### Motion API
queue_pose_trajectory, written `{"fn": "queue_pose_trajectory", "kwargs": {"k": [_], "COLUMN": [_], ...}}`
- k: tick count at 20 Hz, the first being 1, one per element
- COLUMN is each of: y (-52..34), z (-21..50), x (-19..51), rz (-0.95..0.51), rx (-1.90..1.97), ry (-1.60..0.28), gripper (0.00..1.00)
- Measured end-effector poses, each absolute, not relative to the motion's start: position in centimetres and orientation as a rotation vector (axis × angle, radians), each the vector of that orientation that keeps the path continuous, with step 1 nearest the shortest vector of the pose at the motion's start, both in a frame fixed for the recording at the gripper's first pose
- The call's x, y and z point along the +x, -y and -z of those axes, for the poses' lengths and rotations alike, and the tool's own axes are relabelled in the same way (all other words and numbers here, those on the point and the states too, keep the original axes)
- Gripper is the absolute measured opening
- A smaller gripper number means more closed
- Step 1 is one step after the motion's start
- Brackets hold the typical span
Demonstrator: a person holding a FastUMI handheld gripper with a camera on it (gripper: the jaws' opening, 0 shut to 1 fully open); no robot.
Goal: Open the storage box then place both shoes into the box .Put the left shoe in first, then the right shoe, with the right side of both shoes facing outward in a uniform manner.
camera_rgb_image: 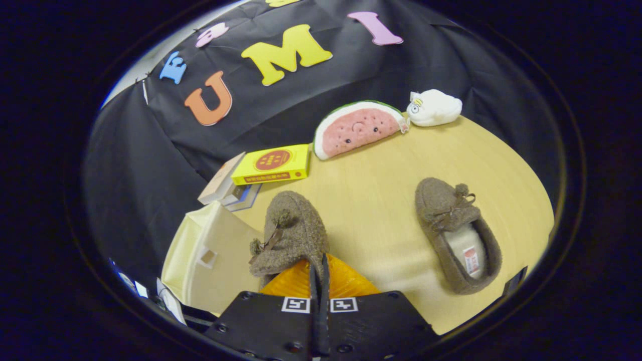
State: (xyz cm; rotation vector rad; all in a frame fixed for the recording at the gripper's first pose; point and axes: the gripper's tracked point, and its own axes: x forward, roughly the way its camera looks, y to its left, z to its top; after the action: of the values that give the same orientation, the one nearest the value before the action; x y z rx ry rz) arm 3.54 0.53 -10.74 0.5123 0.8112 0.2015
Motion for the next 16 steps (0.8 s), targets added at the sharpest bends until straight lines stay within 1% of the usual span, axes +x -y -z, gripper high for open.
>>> {"fn": "queue_pose_trajectory", "kwargs": {"k": [6,8,12,16], "y": [-8.7,-12.3,-18.9,-24.7], "z": [1.0,-1.1,-2.4,-0.7], "x": [3.8,3.8,4.2,5.2], "rz": [-0.269,-0.303,-0.325,-0.297], "rx": [0.507,0.524,0.565,0.606], "ry": [-0.712,-0.701,-0.714,-0.71], "gripper": [0.0,0.0,0.0,0.0]}}
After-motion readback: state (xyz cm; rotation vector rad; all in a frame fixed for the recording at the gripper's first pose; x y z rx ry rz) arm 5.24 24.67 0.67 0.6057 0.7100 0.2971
